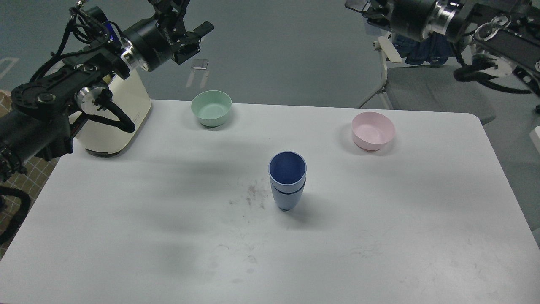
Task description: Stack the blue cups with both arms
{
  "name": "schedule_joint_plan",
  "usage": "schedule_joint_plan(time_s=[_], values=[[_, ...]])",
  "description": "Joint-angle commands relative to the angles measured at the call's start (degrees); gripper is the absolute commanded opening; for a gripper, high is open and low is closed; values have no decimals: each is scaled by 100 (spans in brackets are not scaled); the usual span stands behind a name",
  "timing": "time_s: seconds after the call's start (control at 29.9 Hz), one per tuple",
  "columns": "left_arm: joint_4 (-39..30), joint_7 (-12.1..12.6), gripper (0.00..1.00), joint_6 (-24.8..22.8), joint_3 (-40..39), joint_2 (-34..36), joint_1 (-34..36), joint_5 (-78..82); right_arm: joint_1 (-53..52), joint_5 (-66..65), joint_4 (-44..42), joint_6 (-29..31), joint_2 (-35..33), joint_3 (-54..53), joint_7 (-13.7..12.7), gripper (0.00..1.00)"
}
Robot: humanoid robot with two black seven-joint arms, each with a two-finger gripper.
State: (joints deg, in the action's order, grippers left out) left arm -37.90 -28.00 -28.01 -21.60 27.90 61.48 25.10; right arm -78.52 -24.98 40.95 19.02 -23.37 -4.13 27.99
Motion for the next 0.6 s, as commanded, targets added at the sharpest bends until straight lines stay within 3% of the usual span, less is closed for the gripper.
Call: schedule_joint_plan(time_s=[0.0, 0.27, 0.57], values=[[230, 0, 94, 1, -291, -187, -285, -75, 1108, 81, -192, 14, 139, -1569, -12, 99], [582, 0, 94, 1, -565, -662, -900, -207, 2086, 653, -825, 76, 982, -2855, 1, 99], [582, 0, 94, 1, -705, -847, -1217, -225, 2447, 653, -825, 50, 1221, -3208, 1, 99]])
